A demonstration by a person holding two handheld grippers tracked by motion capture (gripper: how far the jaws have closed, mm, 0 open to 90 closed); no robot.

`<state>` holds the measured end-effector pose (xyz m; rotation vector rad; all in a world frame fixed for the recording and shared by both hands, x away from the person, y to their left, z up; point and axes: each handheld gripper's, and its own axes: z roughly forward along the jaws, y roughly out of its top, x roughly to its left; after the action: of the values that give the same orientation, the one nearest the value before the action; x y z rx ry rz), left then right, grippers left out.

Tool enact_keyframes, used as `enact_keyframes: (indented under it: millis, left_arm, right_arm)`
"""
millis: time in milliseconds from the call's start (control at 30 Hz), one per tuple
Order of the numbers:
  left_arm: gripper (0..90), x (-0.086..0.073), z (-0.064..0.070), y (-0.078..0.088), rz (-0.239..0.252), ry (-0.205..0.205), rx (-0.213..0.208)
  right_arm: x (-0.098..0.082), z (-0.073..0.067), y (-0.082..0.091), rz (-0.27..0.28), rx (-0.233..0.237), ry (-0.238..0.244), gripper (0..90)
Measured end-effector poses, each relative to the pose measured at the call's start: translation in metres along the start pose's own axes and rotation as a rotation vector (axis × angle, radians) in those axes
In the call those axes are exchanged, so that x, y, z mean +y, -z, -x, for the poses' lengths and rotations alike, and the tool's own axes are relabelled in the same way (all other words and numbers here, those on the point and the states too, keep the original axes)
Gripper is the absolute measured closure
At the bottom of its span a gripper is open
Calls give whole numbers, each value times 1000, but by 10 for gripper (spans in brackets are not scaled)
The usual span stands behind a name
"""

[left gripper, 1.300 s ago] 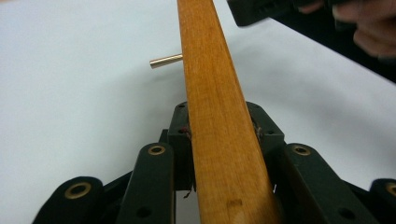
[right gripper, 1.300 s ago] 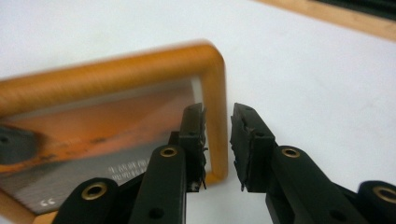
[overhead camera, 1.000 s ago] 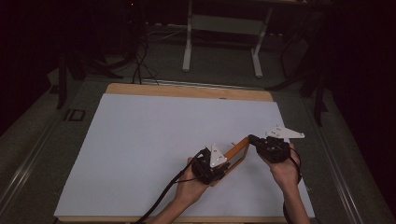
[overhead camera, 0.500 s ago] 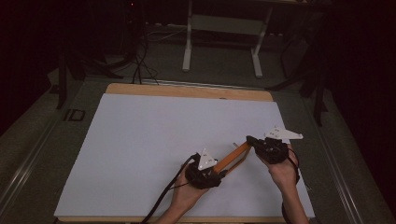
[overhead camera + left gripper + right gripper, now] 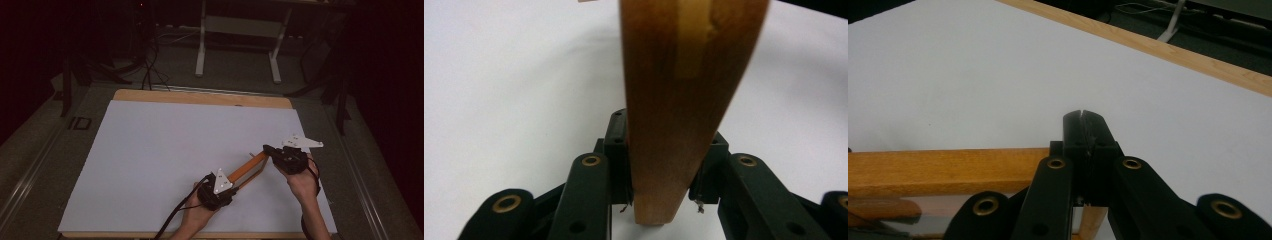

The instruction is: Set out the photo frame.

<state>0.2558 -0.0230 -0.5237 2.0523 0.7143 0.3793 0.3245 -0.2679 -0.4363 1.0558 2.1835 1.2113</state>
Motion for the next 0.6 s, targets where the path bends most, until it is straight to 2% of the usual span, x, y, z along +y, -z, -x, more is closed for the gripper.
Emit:
enact_keyframes:
  millis: [167, 367, 400, 433, 600]
  left_arm:
    - [688, 11, -8, 4, -7, -32, -18]
    - [688, 38, -21, 11, -14, -60, -54]
    - [689, 38, -21, 11, -14, -60, -54]
    - [689, 46, -26, 14, -10, -61, -73]
    - [690, 67, -41, 24, 0, -68, -124]
  right_arm:
    - [0, 5, 2, -3, -9, 9, 883]
    - [0, 7, 7, 6, 10, 7, 792]
    - [0, 7, 7, 6, 10, 7, 792]
    - [0, 8, 8, 10, 11, 6, 773]
    - [1, 11, 13, 30, 5, -9, 699]
